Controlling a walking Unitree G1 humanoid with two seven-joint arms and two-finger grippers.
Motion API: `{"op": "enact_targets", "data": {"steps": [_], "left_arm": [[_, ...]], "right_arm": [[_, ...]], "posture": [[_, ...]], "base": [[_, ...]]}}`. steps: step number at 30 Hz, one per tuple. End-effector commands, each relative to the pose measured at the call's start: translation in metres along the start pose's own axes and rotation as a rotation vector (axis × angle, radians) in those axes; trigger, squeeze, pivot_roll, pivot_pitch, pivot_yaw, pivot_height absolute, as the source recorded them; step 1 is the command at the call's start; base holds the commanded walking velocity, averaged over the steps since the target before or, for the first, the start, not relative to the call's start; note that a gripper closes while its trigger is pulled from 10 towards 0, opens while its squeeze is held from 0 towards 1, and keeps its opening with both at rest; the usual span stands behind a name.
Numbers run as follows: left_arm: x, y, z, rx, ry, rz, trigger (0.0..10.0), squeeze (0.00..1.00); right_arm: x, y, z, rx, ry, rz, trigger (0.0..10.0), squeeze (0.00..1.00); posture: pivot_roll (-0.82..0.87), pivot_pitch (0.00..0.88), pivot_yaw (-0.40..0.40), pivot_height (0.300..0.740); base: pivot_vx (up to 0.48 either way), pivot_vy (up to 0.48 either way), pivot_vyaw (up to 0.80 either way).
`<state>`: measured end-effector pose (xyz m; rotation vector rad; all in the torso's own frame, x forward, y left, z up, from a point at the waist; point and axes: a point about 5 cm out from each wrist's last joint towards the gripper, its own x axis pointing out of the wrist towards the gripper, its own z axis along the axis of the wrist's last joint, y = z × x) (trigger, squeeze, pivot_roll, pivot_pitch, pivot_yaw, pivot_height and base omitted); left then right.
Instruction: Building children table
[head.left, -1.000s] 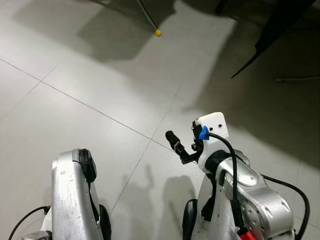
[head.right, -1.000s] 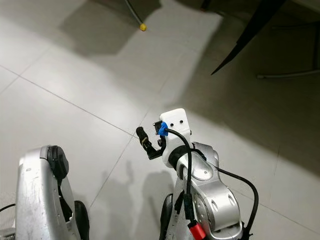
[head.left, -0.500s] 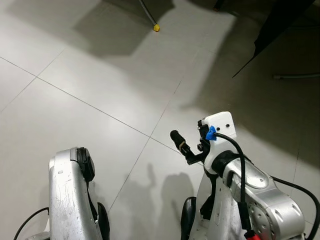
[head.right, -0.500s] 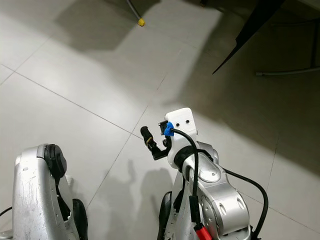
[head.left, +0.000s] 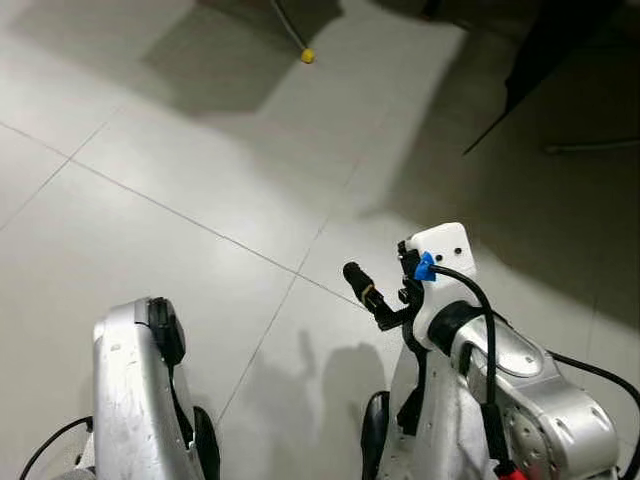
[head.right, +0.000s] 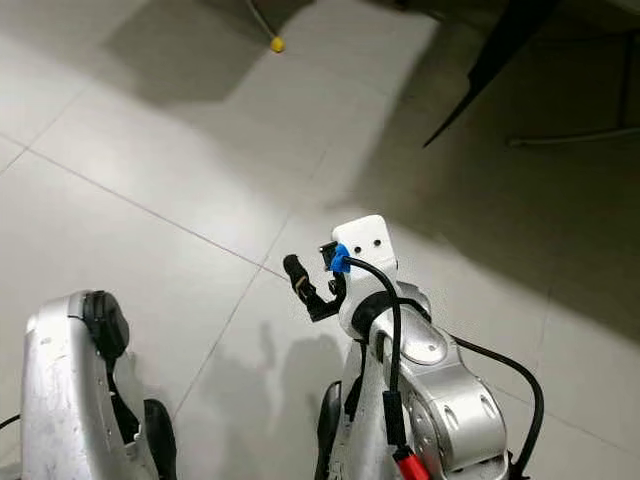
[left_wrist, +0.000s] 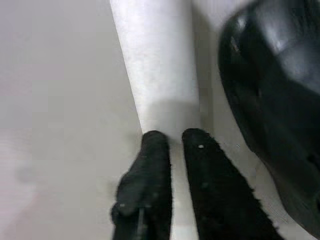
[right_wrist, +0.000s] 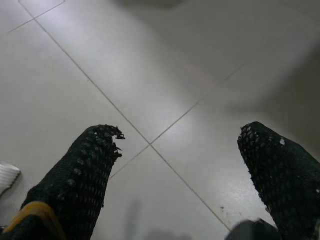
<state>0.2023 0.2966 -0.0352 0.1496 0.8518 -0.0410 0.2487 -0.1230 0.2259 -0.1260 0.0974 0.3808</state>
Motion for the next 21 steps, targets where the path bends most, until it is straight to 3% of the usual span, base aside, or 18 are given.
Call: {"op": "enact_targets", "data": {"steps": [1,11,21], "left_arm": [[-0.0013,-0.0042,-0.0178,-0.024,0.056,0.03,0.0,0.0],[-0.0019,0.001,-0.0103,-0.028,0.018,0.03,0.0,0.0],[-0.0036,0.0028,-0.0157,0.004,0.033,0.053,0.0,0.0]], "right_arm": [[-0.0035,0.0011,-0.0019,0.014,0.009,0.009,10.0,0.0],[-0.0018,0.0033,-0.0016,0.022,0.008,0.017,10.0,0.0],[-0.0024,0.0033,-0.0019,0.024,0.01,0.019,10.0,0.0]], "posture": [[-0.2,0.507,-0.153,0.3],[-0.18,0.502,-0.149,0.3],[-0.19,0.495,-0.148,0.3]], "base": [[0.0,0.0,0.0],[0.0,0.0,0.0],[0.0,0.0,0.0]]}}
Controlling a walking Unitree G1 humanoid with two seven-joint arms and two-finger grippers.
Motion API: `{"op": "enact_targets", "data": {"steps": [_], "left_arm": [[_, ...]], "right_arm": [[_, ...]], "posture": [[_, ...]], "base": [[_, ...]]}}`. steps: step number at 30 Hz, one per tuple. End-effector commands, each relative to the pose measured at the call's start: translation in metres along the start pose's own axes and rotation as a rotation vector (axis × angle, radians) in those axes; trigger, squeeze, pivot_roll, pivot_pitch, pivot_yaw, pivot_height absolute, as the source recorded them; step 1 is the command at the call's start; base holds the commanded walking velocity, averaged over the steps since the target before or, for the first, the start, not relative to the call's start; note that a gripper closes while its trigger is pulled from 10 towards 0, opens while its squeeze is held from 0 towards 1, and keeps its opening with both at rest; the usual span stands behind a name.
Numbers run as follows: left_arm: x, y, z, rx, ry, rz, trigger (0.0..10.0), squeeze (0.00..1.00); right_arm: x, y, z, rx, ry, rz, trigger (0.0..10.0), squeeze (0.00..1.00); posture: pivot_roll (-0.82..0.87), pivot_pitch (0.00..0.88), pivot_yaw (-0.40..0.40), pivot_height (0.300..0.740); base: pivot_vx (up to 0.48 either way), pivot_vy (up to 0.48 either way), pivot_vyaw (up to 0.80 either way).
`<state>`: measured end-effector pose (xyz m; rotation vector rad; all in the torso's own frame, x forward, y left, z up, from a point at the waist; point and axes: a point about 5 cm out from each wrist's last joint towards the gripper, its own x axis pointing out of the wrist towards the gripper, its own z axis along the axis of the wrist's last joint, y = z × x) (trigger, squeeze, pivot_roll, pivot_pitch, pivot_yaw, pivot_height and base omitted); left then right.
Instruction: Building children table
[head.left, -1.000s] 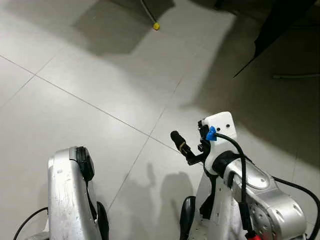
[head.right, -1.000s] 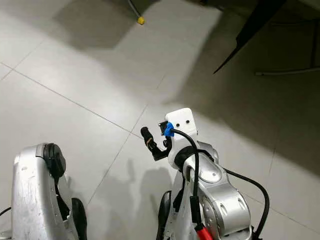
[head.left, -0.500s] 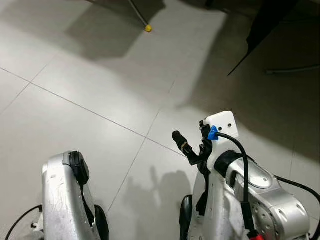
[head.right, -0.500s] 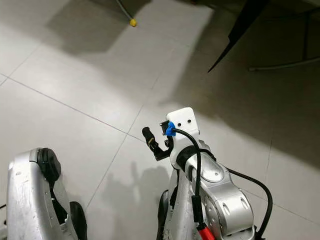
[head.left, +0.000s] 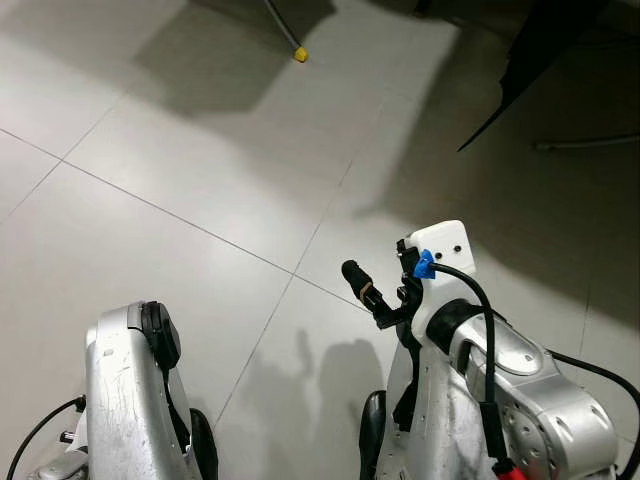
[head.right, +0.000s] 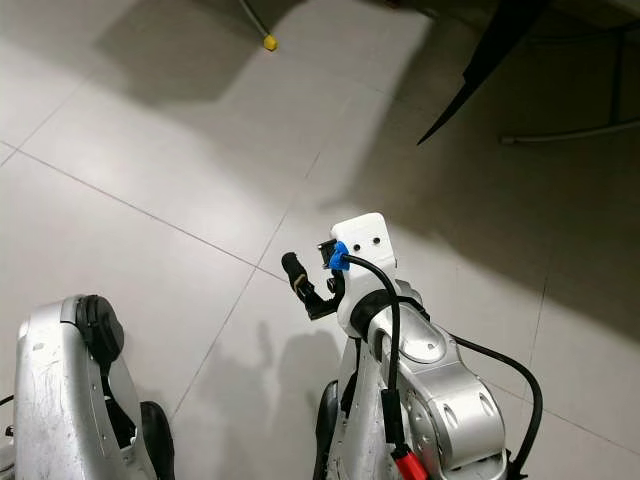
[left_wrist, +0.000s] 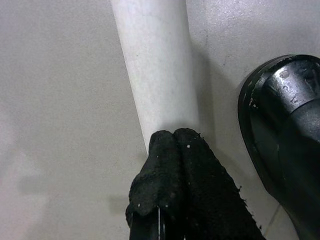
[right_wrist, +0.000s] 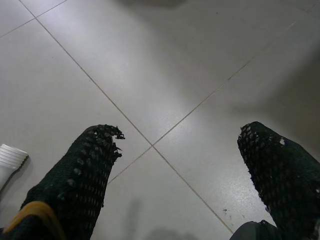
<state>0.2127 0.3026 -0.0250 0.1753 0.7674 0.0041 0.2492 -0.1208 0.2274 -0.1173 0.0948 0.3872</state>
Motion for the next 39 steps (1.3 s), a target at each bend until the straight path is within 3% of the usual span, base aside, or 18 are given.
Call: {"op": "enact_targets", "data": {"steps": [1,3,4,5,6,7,21,35,36,38,39], "left_arm": [[-0.006,-0.004,-0.029,0.003,0.116,-0.002,0.0,0.0],[-0.006,-0.004,-0.029,0.003,0.116,-0.002,0.0,0.0],[-0.006,-0.002,-0.029,-0.002,0.118,0.005,0.7,0.0],[-0.006,-0.001,-0.028,-0.008,0.109,0.001,10.0,0.0],[-0.006,-0.001,-0.028,-0.008,0.109,0.001,10.0,0.0],[-0.007,0.001,-0.025,0.003,0.084,-0.02,10.0,1.0],[-0.007,-0.003,-0.024,0.047,0.077,-0.07,10.0,1.0],[-0.008,0.002,-0.028,0.083,0.122,-0.011,10.0,1.0],[-0.007,-0.002,-0.03,0.086,0.144,-0.017,10.0,0.0],[-0.007,-0.002,-0.03,0.086,0.144,-0.017,10.0,0.0],[-0.005,-0.011,-0.034,0.087,0.169,-0.035,10.0,0.0]], "right_arm": [[-0.003,0.002,-0.004,0.016,0.014,0.012,10.0,0.0],[-0.003,0.002,-0.004,0.016,0.014,0.012,10.0,0.0],[-0.003,0.002,-0.004,0.017,0.013,0.013,10.0,0.0],[-0.002,0.003,-0.003,0.019,0.013,0.014,10.0,0.0],[-0.002,0.003,-0.003,0.019,0.013,0.014,10.0,0.0],[-0.001,0.004,-0.003,0.021,0.01,0.017,10.0,0.0],[-0.001,0.004,-0.003,0.023,0.008,0.02,10.0,0.0],[-0.002,0.003,-0.003,0.023,0.014,0.018,10.0,0.0],[-0.002,0.004,-0.002,0.022,0.015,0.02,10.0,0.0],[-0.002,0.004,-0.002,0.022,0.015,0.02,10.0,0.0],[-0.003,0.004,-0.002,0.02,0.017,0.021,10.0,0.0]], "posture": [[-0.19,0.495,-0.148,0.3],[-0.19,0.495,-0.148,0.3],[-0.18,0.491,-0.146,0.3],[-0.18,0.489,-0.146,0.3],[-0.18,0.489,-0.146,0.3],[-0.18,0.489,-0.146,0.3],[-0.17,0.486,-0.145,0.3],[-0.18,0.495,-0.148,0.3],[-0.19,0.503,-0.153,0.3],[-0.19,0.503,-0.153,0.3],[-0.21,0.508,-0.156,0.3]], "base": [[0.0,0.0,0.0],[0.0,0.0,0.0],[0.0,0.0,0.0],[0.0,0.0,0.0],[0.0,0.0,0.0],[0.0,0.0,0.0],[0.0,0.0,0.0],[0.0,0.0,0.0],[0.0,0.0,0.0],[0.0,0.0,0.0],[0.0,0.0,0.0]]}}
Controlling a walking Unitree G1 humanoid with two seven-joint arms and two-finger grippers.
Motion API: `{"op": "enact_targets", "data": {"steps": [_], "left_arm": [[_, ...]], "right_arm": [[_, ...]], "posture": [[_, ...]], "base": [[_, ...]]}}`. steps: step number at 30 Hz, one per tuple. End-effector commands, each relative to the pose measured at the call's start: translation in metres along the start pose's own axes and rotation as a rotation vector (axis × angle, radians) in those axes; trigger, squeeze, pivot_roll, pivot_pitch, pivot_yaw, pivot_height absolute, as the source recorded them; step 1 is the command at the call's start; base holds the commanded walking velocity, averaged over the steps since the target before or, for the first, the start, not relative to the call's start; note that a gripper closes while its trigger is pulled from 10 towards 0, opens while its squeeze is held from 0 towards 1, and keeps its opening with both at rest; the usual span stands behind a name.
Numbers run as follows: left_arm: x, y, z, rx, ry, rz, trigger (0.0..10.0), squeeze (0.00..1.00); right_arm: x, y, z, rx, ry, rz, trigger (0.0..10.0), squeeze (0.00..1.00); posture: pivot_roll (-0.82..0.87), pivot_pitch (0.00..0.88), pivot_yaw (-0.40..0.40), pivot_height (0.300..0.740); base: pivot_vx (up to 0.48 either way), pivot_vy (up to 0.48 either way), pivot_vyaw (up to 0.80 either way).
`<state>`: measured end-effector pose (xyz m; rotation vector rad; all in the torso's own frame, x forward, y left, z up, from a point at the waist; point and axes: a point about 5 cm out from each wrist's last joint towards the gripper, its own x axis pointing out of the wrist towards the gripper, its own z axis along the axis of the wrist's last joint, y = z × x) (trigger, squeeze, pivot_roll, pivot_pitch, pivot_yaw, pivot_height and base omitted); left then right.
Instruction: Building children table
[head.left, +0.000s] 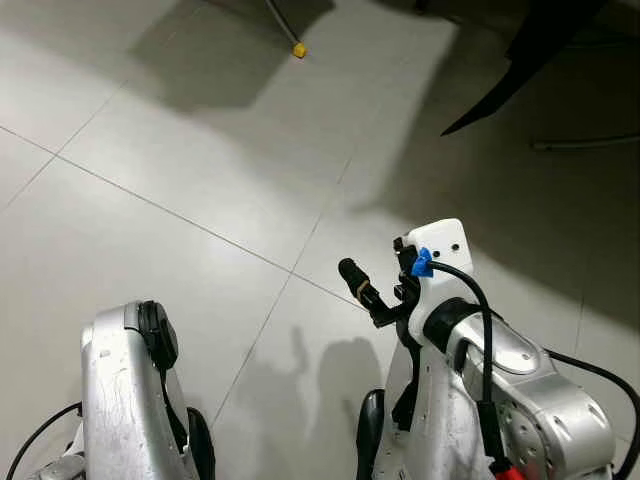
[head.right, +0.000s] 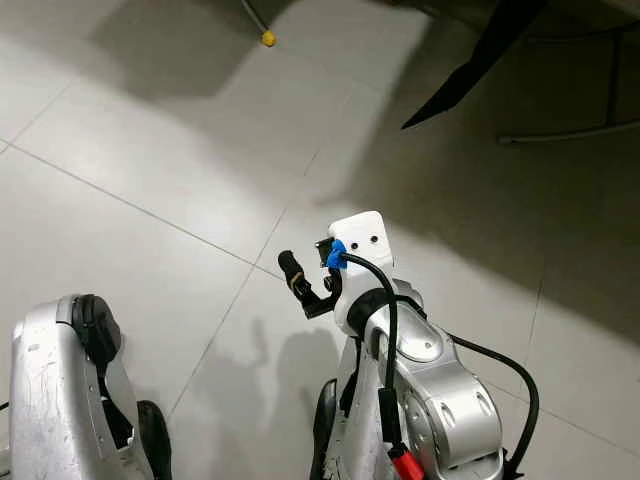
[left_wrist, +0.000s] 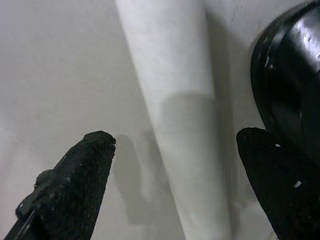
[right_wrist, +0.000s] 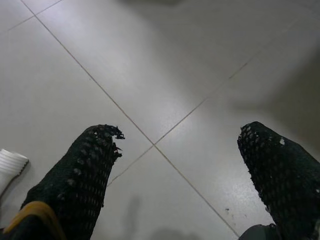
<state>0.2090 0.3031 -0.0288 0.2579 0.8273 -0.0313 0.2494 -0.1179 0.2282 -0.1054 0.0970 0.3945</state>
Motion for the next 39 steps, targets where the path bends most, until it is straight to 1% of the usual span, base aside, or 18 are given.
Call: {"op": "enact_targets", "data": {"steps": [1,2,4,6,8,16,19,27,28,31,32,36,39], "left_arm": [[-0.002,-0.016,-0.028,-0.002,0.113,-0.041,10.0,0.0],[-0.002,-0.016,-0.028,-0.002,0.113,-0.041,10.0,0.0],[0.0,-0.024,-0.029,-0.005,0.114,-0.066,10.0,0.0],[0.0,-0.026,-0.03,-0.005,0.114,-0.073,10.0,0.0],[0.0,-0.03,-0.031,-0.008,0.117,-0.069,10.0,0.0],[0.0,-0.031,-0.035,-0.027,0.129,-0.032,10.0,0.0],[0.0,-0.034,-0.037,-0.036,0.128,-0.027,10.0,0.0],[0.002,-0.038,-0.034,-0.044,0.109,-0.008,10.0,0.0],[0.002,-0.039,-0.034,-0.047,0.105,-0.007,9.6,0.0],[0.003,-0.04,-0.033,-0.05,0.103,-0.006,9.6,0.0],[0.003,-0.041,-0.033,-0.056,0.096,-0.007,0.0,0.0],[0.003,-0.043,-0.034,-0.056,0.081,-0.015,0.0,0.0],[-0.001,-0.041,-0.038,-0.052,0.067,-0.02,0.0,0.0]], "right_arm": [[-0.005,0.001,-0.003,0.008,0.018,0.013,10.0,0.0],[-0.005,0.001,-0.003,0.008,0.018,0.013,10.0,0.0],[-0.006,0.0,-0.002,0.005,0.019,0.011,10.0,0.0],[-0.007,0.0,-0.001,0.004,0.02,0.01,10.0,0.0],[-0.01,0.0,0.0,0.001,0.022,0.01,10.0,0.0],[-0.013,-0.002,0.001,-0.006,0.033,0.013,10.0,0.0],[-0.016,-0.005,0.005,-0.016,0.032,0.008,10.0,0.0],[-0.02,-0.006,0.009,-0.022,0.028,0.005,10.0,0.0],[-0.02,-0.007,0.009,-0.023,0.028,0.004,10.0,0.0],[-0.02,-0.007,0.01,-0.024,0.029,0.004,10.0,0.0],[-0.021,-0.007,0.01,-0.025,0.029,0.004,10.0,0.0],[-0.021,-0.009,0.011,-0.028,0.032,0.002,10.0,0.0],[-0.021,-0.009,0.012,-0.029,0.031,0.004,10.0,0.0]], "posture": [[-0.21,0.508,-0.156,0.3],[-0.21,0.508,-0.156,0.3],[-0.22,0.519,-0.16,0.3],[-0.22,0.519,-0.16,0.3],[-0.24,0.54,-0.174,0.3],[-0.28,0.56,-0.193,0.3],[-0.3,0.576,-0.207,0.3],[-0.32,0.582,-0.216,0.3],[-0.33,0.582,-0.221,0.3],[-0.33,0.582,-0.221,0.3],[-0.33,0.581,-0.224,0.3],[-0.33,0.576,-0.227,0.3],[-0.32,0.573,-0.227,0.3]], "base": [[0.0,0.0,0.0],[0.0,0.0,0.0],[0.0,0.0,0.0],[0.0,0.0,0.0],[0.0,0.0,0.0],[0.0,0.0,0.0],[0.0,0.0,0.0],[0.0,0.0,0.0],[0.0,0.0,0.0],[0.0,0.0,0.0],[0.0,0.0,0.0],[0.0,0.0,0.0],[0.0,0.0,0.0]]}}
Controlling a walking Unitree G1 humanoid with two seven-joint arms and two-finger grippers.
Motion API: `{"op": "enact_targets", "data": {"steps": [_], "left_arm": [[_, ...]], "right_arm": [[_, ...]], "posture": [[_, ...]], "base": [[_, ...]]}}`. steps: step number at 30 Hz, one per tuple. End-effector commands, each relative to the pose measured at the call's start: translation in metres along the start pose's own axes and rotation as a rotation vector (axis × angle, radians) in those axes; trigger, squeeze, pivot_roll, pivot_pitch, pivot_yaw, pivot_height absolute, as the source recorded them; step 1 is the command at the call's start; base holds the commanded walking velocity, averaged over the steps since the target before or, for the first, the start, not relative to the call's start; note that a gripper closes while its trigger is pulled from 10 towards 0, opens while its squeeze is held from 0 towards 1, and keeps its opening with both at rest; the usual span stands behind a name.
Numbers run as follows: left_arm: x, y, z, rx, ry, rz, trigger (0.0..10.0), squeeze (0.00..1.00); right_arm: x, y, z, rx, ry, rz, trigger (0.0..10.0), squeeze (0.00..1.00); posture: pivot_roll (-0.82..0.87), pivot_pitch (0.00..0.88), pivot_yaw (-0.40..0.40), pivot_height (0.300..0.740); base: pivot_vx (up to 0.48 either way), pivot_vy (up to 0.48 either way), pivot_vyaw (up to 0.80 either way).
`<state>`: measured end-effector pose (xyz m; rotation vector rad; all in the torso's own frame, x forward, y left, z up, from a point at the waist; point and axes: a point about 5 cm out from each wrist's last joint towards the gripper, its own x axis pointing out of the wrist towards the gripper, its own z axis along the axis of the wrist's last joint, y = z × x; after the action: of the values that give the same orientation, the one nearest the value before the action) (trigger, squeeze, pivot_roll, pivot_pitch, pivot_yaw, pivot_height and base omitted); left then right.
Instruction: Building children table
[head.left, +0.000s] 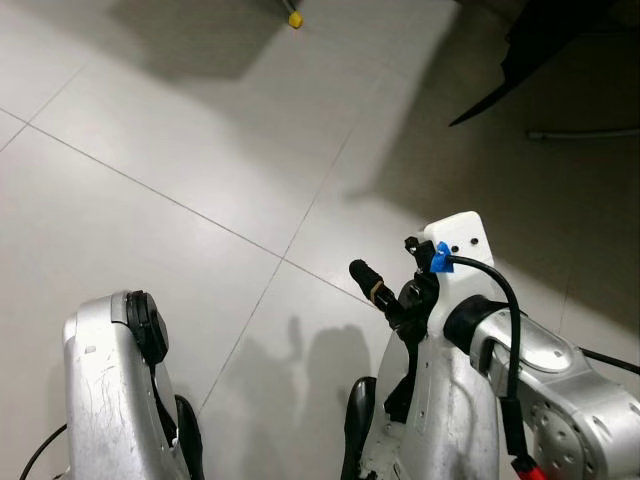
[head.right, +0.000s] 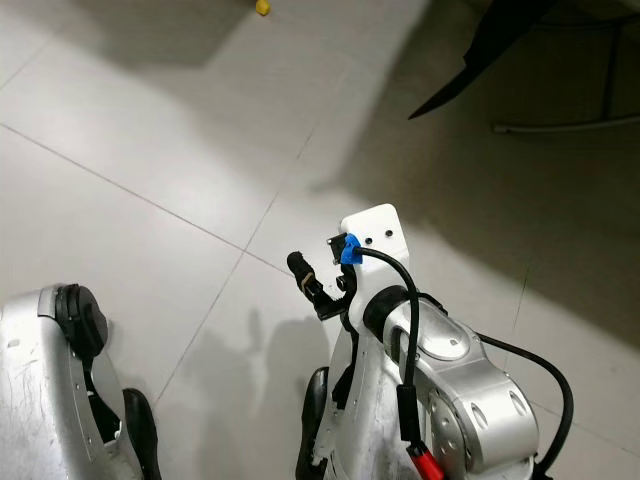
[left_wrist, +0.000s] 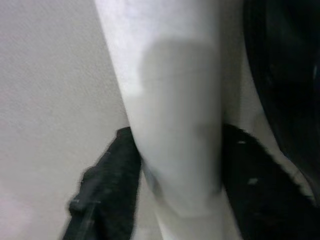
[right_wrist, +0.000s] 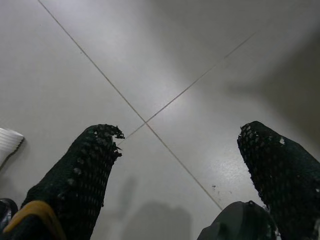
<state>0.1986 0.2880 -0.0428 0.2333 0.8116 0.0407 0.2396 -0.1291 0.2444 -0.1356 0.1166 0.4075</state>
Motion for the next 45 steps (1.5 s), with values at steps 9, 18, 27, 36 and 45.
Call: {"op": "enact_targets", "data": {"steps": [9,18,27,36,45], "left_arm": [[-0.006,-0.014,-0.019,0.015,0.005,-0.032,0.0,0.0],[-0.006,0.028,0.013,-0.002,-0.098,0.151,1.9,0.0],[-0.018,0.067,0.022,0.033,-0.146,0.29,10.0,0.0],[-0.021,0.076,0.033,0.079,-0.186,0.279,10.0,0.0],[-0.027,0.083,0.075,0.155,-0.363,0.247,10.0,0.0]], "right_arm": [[-0.002,0.0,-0.001,0.007,-0.006,-0.005,10.0,0.0],[0.007,0.006,-0.001,0.039,-0.033,0.003,10.0,0.0],[0.016,0.011,-0.002,0.065,-0.064,0.007,10.0,0.0],[0.022,0.014,-0.008,0.078,-0.055,0.005,10.0,0.0],[0.03,0.016,-0.016,0.097,-0.047,0.004,10.0,0.0]], "posture": [[-0.29,0.553,-0.211,0.3],[-0.2,0.511,-0.18,0.3],[-0.14,0.472,-0.157,0.3],[-0.1,0.436,-0.131,0.325],[-0.04,0.38,-0.112,0.36]], "base": [[0.0,0.0,0.0],[0.0,0.0,0.0],[0.0,0.0,0.0],[0.0,0.0,0.0],[0.0,0.0,0.0]]}}
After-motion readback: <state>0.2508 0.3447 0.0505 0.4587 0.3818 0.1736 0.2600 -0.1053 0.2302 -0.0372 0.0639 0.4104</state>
